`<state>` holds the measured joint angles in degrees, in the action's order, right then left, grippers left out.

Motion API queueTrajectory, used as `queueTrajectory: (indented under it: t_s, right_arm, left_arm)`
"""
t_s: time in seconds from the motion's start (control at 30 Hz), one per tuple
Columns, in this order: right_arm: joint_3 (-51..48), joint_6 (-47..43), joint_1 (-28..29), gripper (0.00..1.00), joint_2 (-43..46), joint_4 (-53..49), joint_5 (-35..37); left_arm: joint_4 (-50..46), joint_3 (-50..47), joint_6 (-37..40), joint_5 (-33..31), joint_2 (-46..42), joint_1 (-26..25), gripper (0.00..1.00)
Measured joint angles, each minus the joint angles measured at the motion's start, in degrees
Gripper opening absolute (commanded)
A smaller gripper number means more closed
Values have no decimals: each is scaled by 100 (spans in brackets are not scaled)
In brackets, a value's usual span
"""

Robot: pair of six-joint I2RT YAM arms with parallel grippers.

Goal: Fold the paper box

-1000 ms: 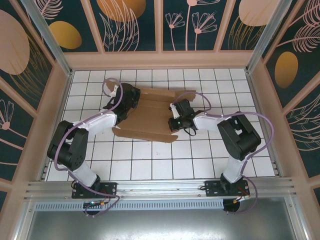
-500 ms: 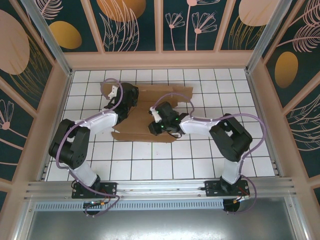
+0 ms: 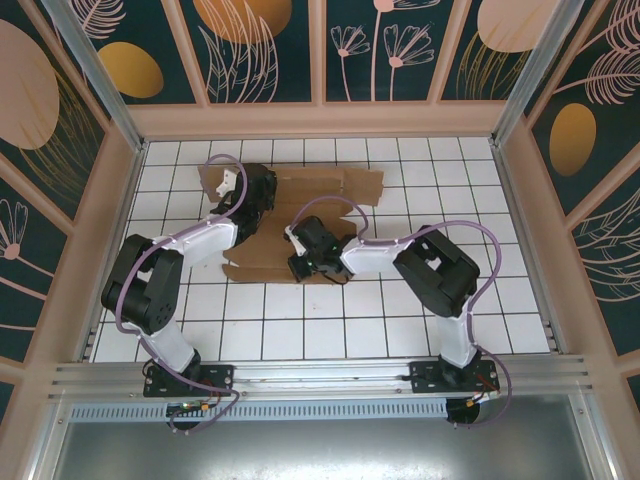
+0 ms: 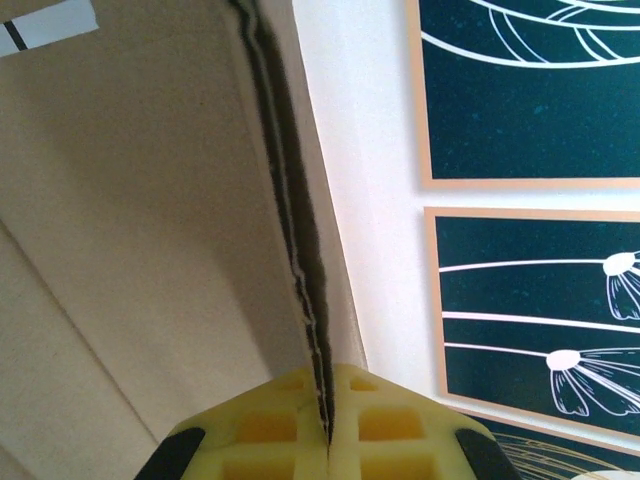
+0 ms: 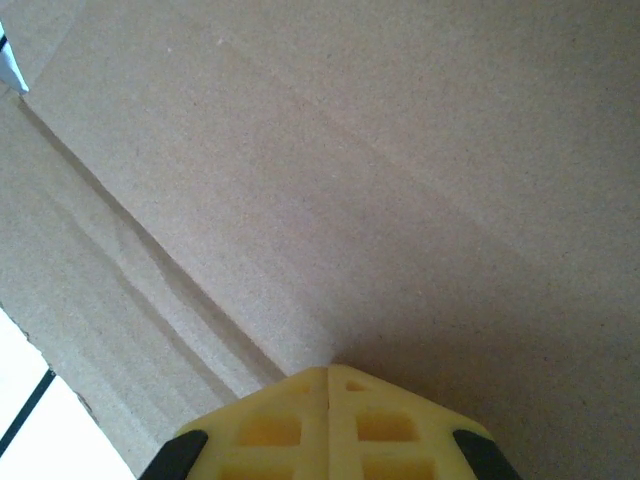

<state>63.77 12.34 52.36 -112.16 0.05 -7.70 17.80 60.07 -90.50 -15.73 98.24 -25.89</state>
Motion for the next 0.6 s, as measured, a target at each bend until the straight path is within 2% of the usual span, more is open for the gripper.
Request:
queueTrajectory:
  t_s: [0.37, 0.6]
  right_arm:
    - [-1032, 31, 136, 1, 807, 81, -42]
    - [-1137, 146, 105, 2, 820, 260, -48]
  left_arm:
    - [-179, -127, -2, 107, -162, -7, 0]
    - [466, -1067, 24, 313, -791, -107, 0]
